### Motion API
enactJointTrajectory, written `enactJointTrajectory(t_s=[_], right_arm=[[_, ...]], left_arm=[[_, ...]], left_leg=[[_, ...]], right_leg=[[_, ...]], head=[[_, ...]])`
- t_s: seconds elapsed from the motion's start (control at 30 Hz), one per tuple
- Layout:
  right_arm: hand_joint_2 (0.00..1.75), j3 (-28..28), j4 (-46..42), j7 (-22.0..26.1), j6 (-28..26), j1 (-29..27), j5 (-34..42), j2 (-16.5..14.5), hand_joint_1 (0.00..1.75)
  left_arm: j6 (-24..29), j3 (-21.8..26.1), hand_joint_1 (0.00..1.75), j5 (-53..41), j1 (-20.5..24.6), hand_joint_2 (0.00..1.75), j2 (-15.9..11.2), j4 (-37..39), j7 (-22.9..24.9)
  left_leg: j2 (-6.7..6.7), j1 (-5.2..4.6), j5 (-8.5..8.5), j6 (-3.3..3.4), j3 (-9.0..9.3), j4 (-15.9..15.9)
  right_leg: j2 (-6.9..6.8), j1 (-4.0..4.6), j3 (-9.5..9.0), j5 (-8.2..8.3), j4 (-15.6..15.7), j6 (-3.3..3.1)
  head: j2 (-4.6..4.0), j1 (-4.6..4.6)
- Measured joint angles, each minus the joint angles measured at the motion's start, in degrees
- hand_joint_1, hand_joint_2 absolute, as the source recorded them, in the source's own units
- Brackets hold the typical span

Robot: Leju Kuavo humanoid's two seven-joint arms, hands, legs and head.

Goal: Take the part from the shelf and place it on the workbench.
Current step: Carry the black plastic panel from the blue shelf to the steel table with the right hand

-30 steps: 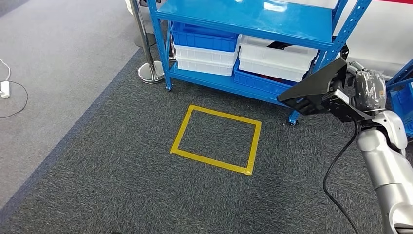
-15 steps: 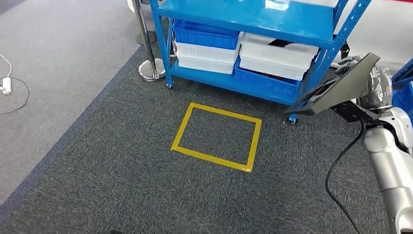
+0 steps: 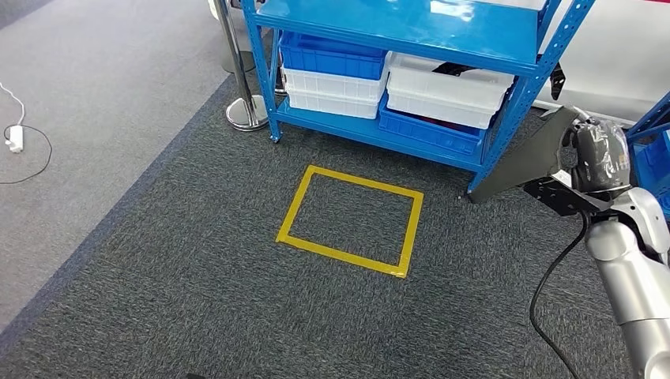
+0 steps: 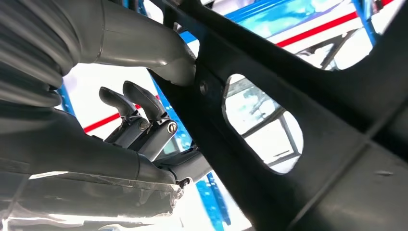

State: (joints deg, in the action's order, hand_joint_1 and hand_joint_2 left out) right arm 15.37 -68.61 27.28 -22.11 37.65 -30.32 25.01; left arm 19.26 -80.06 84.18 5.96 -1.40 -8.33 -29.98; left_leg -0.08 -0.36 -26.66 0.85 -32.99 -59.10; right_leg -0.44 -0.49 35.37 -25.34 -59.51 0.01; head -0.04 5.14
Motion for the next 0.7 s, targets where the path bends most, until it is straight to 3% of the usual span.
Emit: enactJointTrajectory(t_s=[0.13,0.33,0.7], right_arm=[[1.75,-0.04,-3.38,0.71,-0.25,-4.03,-2.33,0.23,1.75],[1.75,-0.43,-6.82,1.5,0.83,-6.36,-1.69,0.48,1.75],[1.75,-0.76,-9.33,2.33,0.92,-7.47,0.59,0.0,1.75]], left_arm=[[-0.1,-0.03,0.0,-0.3,-0.26,1.75,-0.03,0.0,-0.47],[-0.2,-0.22,0.0,-0.38,-0.28,1.75,-0.19,0.0,0.34],[-0.13,-0.29,0.0,-0.24,-0.28,1.75,-0.43,0.0,0.47]], left_leg=[[-0.24,-0.08,0.29,-0.44,-0.06,0.51],[-0.27,-0.32,0.51,-0.02,-0.42,0.49],[-0.27,-0.34,0.62,0.14,-0.52,0.45]], right_leg=[[-0.22,-0.01,0.14,0.17,0.06,0.11],[-0.21,-0.27,0.31,0.63,0.41,0.79],[-0.23,-0.27,0.39,0.75,0.49,0.96]], head=[[0.0,-0.01],[0.0,-0.01],[0.0,-0.01]])
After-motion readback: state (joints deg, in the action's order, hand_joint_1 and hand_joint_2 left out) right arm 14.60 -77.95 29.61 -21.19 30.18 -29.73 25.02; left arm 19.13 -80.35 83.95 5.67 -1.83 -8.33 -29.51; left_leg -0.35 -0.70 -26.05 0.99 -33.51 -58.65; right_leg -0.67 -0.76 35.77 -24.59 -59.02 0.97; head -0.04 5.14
